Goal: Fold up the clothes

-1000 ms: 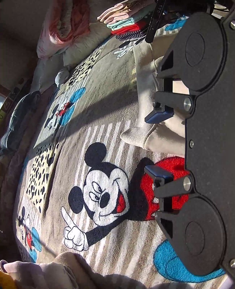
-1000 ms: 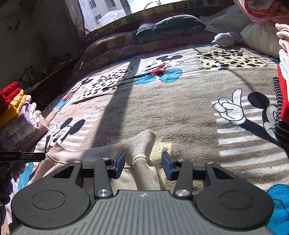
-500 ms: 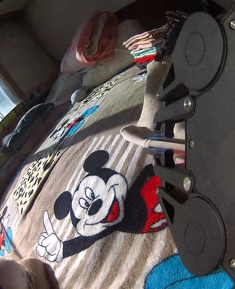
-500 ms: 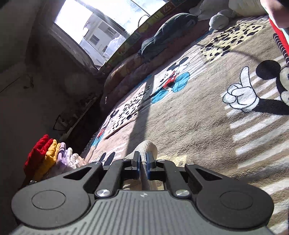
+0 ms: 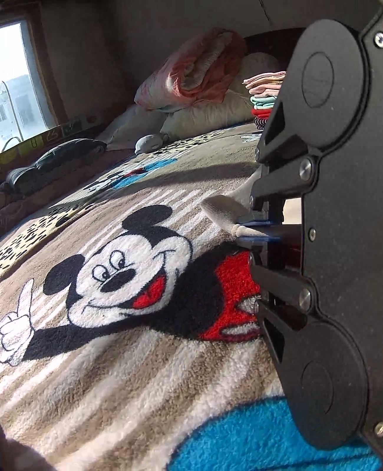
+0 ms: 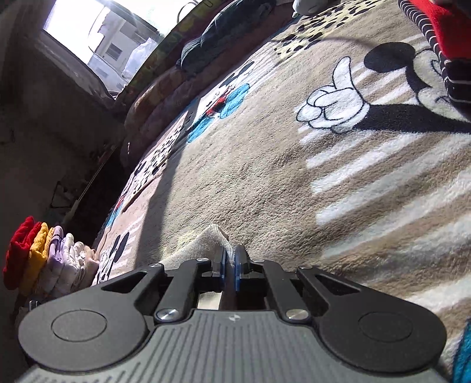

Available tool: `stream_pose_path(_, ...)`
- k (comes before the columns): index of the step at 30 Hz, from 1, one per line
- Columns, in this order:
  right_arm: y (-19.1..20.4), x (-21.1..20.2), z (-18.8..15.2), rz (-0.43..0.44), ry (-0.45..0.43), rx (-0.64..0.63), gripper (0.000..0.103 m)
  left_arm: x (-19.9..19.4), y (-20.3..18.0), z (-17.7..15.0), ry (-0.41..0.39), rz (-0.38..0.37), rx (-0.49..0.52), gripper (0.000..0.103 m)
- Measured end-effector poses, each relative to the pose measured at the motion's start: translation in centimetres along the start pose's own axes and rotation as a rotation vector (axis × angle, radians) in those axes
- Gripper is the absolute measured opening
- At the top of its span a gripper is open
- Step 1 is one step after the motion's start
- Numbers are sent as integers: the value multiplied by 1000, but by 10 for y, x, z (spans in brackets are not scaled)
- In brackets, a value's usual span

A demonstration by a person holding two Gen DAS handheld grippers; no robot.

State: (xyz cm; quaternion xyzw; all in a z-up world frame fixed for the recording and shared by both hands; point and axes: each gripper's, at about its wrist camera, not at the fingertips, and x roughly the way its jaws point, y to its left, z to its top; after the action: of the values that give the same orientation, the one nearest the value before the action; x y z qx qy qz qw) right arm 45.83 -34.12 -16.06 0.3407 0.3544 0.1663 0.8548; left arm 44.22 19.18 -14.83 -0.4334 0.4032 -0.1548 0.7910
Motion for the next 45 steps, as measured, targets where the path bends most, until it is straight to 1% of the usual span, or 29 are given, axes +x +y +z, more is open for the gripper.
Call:
stream_pose_path(4, 16, -9, -1, -61, -34, -65, 9, -1, -11, 2, 0, 49, 35, 13)
stream_pose_path(5, 21, -13, 0, -82, -53, -82, 17, -3, -16, 2, -5, 64, 45, 14)
stream_pose_path(6, 26, -19, 0, -105, -72, -101, 22, -9, -20, 1, -25, 93, 77, 15)
stream_pose_path(9, 46, -34, 3, -167, -117, -231, 22, -24, -40, -4, -92, 186, 208, 16)
stream_pose_path(10, 54, -37, 4, -156, -122, -277, 22, -28, -48, -6, -119, 209, 260, 16)
stream_pose_path(11, 62, -38, 4, -128, -120, -318, 22, -31, -55, -8, -130, 201, 293, 16)
stream_pose_path(12, 69, -39, 4, -101, -118, -359, 22, -30, -60, -9, -124, 159, 302, 16)
stream_pose_path(13, 76, -37, 3, -82, -105, -401, 22, -27, -64, -11, -113, 123, 320, 16)
stream_pose_path(15, 85, -22, 0, -69, -56, -465, 21, -12, -72, -15, -93, 110, 353, 16)
stream_pose_path(16, 83, -12, -2, -104, -19, -485, 19, -4, -73, -16, -78, 109, 361, 16)
stream_pose_path(17, 77, 0, -5, -163, 26, -500, 19, 5, -70, -17, -62, 127, 354, 16)
stream_pose_path(18, 71, 12, -7, -221, 71, -514, 17, 20, -64, -18, -30, 207, 351, 16)
stream_pose_path(19, 61, 13, -10, -212, 59, -499, 10, 23, -56, -18, -33, 224, 336, 5)
stream_pose_path(20, 52, 9, -8, -188, 37, -451, 6, 25, -49, -17, -40, 235, 319, 5)
stream_pose_path(21, 48, 6, -6, -197, 32, -421, 0, 21, -43, -14, -34, 211, 259, 5)
stream_pose_path(22, 49, 4, -5, -225, 31, -425, 0, 18, -42, -12, -31, 206, 243, 5)
stream_pose_path(25, 53, -15, -5, -212, -2, -423, 6, 5, -60, -22, -52, 220, 345, 4)
stream_pose_path(26, 54, -22, -5, -202, -14, -420, 13, 1, -66, -26, -58, 225, 380, 6)
stream_pose_path(30, 70, -43, -10, -115, -44, -442, 13, -22, -81, -46, -91, 187, 432, 6)
stream_pose_path(31, 73, -40, -12, -118, -21, -452, 12, -23, -80, -49, -90, 173, 421, 6)
stream_pose_path(32, 73, -30, -15, -170, 33, -470, 11, -23, -79, -52, -88, 160, 409, 11)
stream_pose_path(33, 69, -16, -19, -241, 97, -489, 12, -16, -74, -52, -68, 201, 396, 20)
stream_pose_path(34, 67, -9, -23, -274, 105, -515, 11, -8, -69, -51, -47, 248, 383, 25)
stream_pose_path(35, 65, -10, -22, -287, 97, -500, 8, 0, -65, -51, -25, 294, 370, 24)
stream_pose_path(37, 65, -17, -15, -309, 94, -433, 9, -5, -64, -50, -37, 289, 355, 23)
stream_pose_path(38, 69, -24, -15, -317, 80, -442, 11, -15, -70, -51, -58, 289, 362, 23)
stream_pose_path(40, 77, -44, -18, -309, 50, -469, 16, -37, -86, -60, -103, 279, 436, 23)
stream_pose_path(43, 89, -80, -28, -284, -14, -495, 17, -73, -97, -85, -148, 290, 508, 23)
stream_pose_path(45, 99, -106, -41, -254, -50, -502, 18, -94, -97, -105, -162, 278, 503, 23)
